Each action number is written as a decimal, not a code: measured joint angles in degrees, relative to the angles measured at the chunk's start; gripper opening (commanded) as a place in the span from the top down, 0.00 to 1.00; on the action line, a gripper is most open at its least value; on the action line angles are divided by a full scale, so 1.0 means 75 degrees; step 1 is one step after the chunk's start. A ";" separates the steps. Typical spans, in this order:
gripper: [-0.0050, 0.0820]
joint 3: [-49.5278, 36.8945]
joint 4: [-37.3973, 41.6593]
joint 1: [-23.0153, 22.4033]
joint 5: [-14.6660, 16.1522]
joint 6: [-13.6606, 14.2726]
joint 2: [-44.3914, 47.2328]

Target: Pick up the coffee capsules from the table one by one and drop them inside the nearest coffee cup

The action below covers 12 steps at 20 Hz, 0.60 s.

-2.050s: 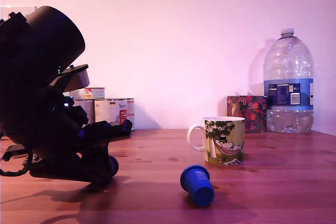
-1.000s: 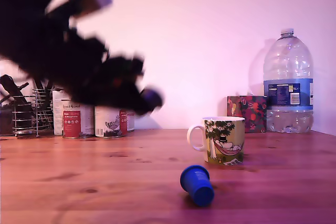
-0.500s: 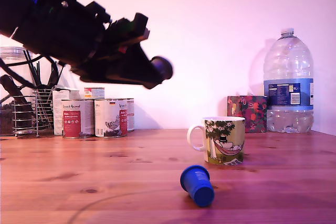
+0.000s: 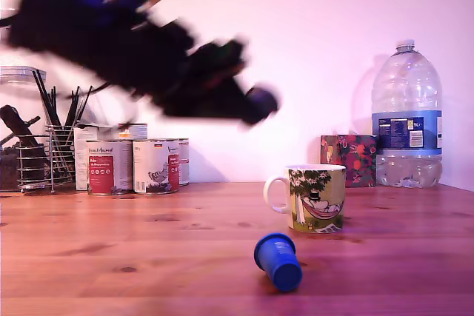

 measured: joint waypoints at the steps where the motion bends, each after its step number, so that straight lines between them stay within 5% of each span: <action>1: 0.92 0.0280 0.0026 0.0003 0.0082 0.0020 0.0187; 12: 0.91 0.3436 -0.2110 0.0475 0.0909 0.0082 0.2168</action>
